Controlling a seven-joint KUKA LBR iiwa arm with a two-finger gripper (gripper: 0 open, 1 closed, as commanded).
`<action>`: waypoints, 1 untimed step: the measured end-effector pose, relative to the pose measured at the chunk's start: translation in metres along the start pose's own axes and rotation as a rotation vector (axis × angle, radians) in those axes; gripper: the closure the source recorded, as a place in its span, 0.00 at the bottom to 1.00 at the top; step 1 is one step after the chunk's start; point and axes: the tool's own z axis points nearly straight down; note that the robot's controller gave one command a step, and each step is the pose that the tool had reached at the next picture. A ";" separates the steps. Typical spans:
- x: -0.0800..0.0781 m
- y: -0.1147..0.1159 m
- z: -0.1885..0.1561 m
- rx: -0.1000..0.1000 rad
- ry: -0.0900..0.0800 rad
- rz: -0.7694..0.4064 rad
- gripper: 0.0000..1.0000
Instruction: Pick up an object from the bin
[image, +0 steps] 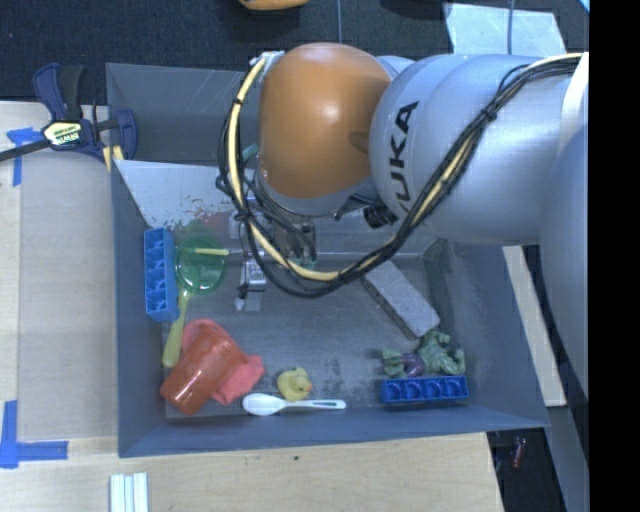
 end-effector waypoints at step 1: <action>-0.002 -0.001 -0.005 -0.001 -0.009 0.004 0.00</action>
Offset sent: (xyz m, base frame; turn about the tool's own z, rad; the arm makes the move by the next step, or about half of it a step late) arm -0.0571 -0.0739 -0.1044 0.0720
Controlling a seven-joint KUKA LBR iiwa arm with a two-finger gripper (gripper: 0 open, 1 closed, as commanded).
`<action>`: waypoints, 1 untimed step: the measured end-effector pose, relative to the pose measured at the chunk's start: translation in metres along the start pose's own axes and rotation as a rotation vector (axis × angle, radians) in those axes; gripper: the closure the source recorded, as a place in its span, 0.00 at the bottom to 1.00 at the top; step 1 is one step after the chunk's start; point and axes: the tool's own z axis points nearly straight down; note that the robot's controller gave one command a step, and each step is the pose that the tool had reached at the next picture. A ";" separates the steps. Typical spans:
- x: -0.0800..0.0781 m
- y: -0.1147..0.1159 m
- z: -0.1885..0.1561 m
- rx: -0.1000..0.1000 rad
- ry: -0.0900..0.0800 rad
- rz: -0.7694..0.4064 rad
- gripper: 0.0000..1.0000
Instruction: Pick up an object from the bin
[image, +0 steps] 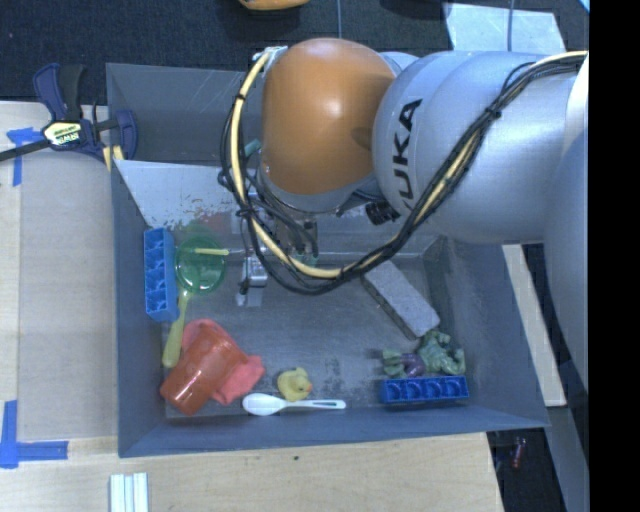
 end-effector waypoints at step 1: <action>0.015 -0.018 0.028 -0.005 -0.010 0.016 0.00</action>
Offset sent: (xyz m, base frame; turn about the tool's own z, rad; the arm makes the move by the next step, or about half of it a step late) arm -0.0131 -0.0264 0.1734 -0.0290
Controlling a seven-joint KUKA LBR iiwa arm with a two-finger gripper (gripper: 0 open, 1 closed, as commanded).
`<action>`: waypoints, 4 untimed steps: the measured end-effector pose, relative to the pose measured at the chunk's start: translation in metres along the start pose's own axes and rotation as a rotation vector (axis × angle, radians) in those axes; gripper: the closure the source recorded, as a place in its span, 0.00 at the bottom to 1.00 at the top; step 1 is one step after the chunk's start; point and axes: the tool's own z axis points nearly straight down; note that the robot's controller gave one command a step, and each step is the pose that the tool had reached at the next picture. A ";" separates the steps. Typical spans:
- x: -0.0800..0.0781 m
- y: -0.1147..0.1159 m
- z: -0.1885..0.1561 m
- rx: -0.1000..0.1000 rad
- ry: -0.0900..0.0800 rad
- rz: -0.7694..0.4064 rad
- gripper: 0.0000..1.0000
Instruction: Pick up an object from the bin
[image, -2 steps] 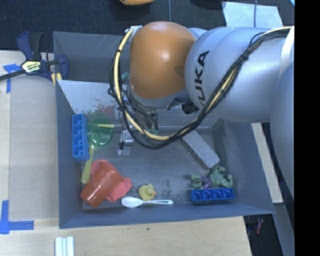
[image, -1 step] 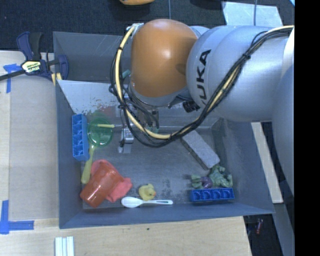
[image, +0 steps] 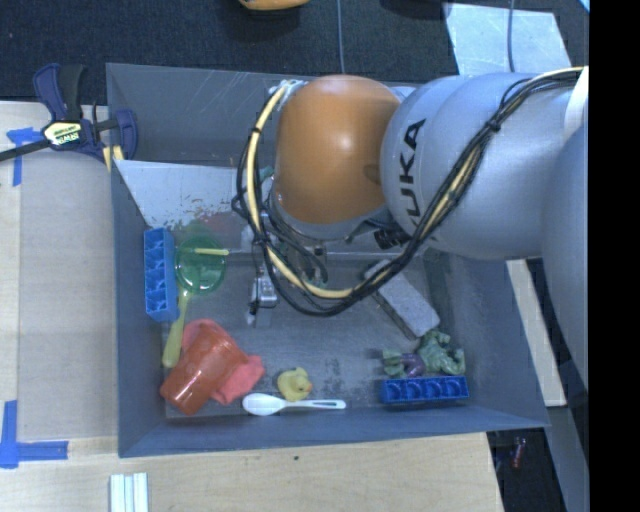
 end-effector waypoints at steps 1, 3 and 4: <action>0.005 -0.009 -0.022 0.007 0.016 -0.002 0.00; 0.062 -0.006 0.039 0.002 0.000 -0.212 0.00; 0.071 0.024 0.117 0.001 0.001 -0.286 0.00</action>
Offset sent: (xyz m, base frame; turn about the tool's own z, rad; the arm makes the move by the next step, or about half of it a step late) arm -0.0530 0.0069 -0.0972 -0.0577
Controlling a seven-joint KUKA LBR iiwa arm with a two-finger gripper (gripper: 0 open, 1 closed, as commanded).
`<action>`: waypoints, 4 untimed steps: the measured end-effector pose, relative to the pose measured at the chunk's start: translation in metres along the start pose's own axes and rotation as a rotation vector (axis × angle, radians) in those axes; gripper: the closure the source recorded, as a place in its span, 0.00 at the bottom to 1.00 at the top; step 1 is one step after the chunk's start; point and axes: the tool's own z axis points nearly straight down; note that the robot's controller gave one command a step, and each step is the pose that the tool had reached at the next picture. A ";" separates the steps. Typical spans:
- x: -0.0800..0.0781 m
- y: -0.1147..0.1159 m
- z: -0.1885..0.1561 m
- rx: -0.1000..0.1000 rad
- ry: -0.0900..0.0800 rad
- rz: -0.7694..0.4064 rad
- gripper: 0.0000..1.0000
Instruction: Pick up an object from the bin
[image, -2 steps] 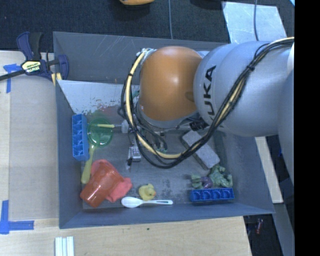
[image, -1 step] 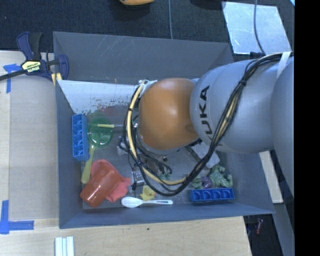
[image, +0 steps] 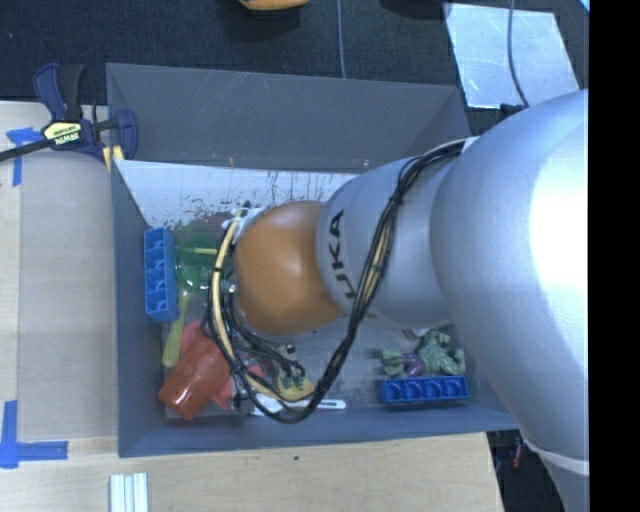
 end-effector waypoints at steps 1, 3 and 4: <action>0.012 -0.050 0.017 0.001 -0.007 -0.124 0.00; -0.064 0.010 0.018 0.003 -0.022 -0.229 1.00; -0.065 0.013 -0.044 0.000 -0.019 -0.271 1.00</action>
Offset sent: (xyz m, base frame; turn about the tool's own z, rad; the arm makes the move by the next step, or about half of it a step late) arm 0.0567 0.0303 -0.0189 -0.2332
